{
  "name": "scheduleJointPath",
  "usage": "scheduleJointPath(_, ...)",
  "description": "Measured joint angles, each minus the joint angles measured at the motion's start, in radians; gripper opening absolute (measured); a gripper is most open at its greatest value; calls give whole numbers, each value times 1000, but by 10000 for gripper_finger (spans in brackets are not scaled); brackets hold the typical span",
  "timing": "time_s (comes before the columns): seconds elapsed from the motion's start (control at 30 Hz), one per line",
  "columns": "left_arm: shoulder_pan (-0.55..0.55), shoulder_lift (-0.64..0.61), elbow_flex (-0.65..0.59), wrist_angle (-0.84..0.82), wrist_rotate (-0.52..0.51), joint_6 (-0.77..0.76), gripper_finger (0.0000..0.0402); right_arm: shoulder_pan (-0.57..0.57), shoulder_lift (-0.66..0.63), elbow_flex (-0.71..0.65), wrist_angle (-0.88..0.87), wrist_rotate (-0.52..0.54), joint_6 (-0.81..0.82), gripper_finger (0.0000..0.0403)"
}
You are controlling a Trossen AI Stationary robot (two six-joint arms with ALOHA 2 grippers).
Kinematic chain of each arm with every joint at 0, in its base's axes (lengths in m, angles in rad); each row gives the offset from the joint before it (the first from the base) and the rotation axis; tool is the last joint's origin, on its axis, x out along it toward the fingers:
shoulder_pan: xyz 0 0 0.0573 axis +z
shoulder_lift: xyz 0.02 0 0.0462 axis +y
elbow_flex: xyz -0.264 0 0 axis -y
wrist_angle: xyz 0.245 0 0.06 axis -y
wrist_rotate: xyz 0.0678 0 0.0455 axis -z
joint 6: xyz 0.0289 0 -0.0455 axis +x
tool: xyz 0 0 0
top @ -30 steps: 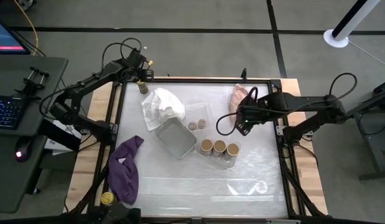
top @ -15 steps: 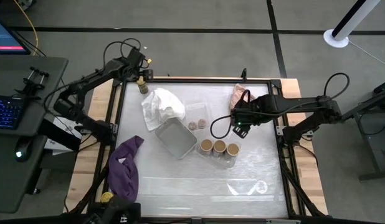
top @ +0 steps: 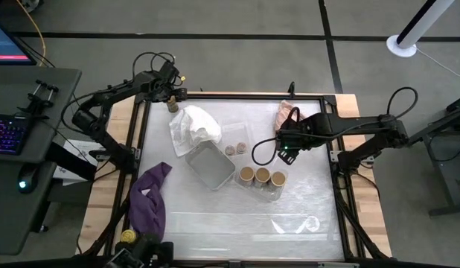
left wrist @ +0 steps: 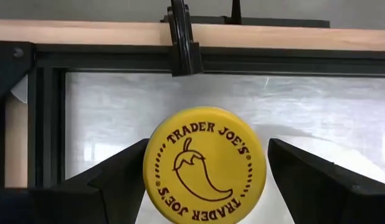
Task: Sort spices by type
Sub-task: Put the top yellow seasoning bottle into the gray bin
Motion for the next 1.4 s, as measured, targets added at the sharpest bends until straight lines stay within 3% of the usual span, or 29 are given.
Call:
scheduleJointPath(0.23, 6, 0, 0, 8, -22, 29, 285, 0, 0, 0, 0, 0, 42, 250)
scheduleJointPath(0.43, 6, -2, 1, -9, -6, 50, 196, 0, 0, 0, 0, 0, 43, 250)
scheduleJointPath(0.63, 6, -52, 17, -75, 60, 55, 194, 0, 0, 0, 3, 0, 66, 250)
scheduleJointPath(0.87, -48, -246, 143, -108, 136, 125, 194, -11, 0, 0, 16, 30, 61, 250)
scheduleJointPath(1.0, -207, -390, 179, -108, 287, 195, 194, -33, 0, 0, 26, 31, 60, 250)
scheduleJointPath(1.13, -479, -490, 179, -131, 341, 194, 194, -58, 0, 0, 36, 32, 58, 250)
scheduleJointPath(1.27, -775, -508, 178, -197, 315, 227, 194, -77, 0, 0, 37, 32, 33, 250)
scheduleJointPath(1.4, -1008, -447, 178, -263, 169, 301, 194, -95, 0, 0, 44, 32, 31, 250)
